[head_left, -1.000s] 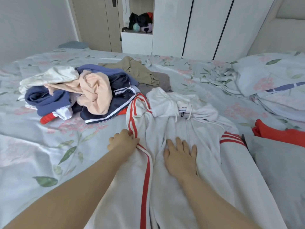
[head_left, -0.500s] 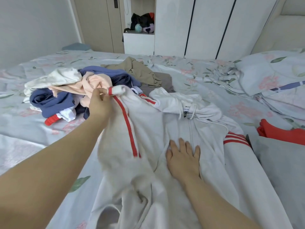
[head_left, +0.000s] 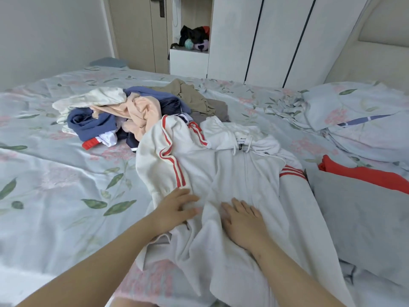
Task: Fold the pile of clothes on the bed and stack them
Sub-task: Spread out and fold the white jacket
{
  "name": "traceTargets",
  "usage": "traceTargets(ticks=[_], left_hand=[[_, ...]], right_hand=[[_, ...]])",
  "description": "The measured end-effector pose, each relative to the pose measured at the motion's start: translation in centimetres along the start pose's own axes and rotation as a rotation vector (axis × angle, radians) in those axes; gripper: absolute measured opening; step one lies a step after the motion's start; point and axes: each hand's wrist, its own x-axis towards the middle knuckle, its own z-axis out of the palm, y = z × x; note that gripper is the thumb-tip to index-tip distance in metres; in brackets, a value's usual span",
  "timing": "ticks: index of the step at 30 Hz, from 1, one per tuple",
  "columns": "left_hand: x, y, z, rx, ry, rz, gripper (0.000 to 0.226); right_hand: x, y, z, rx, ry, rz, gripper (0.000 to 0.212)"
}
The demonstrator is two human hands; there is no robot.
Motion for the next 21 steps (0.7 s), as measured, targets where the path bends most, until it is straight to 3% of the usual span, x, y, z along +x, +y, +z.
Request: traceTargets(ticks=[2,8,12,13,15,18,21], left_hand=[[-2.5,-0.3,0.6,-0.126,-0.028,-0.023,0.047],[-8.1,-0.1,1.4,0.098,-0.084,0.067,0.091],[-9.2,-1.8,1.6,0.273,-0.01,0.109,0.094],[-9.3,-2.2,1.7,0.308,0.024,0.088,0.097],[-9.8,-2.5,2.1,0.37,0.143,-0.036,0.103],[-10.2,-2.5,2.5,0.391,0.248,-0.218,0.087],[-10.1,-1.2,1.9,0.237,0.295,-0.246,0.065]], right_hand=[[-2.7,0.0,0.1,-0.007,0.085,-0.03,0.044],[-9.1,1.1,2.1,0.104,0.164,0.056,0.046],[-12.2,2.3,4.0,0.152,0.183,0.091,0.105],[-12.7,2.6,4.3,0.144,0.189,0.098,0.111],[-13.4,2.8,4.5,0.164,0.227,0.147,0.1],[-13.6,3.0,3.6,0.262,0.317,0.405,0.068],[-13.5,3.5,2.7,0.305,0.34,0.508,0.068]])
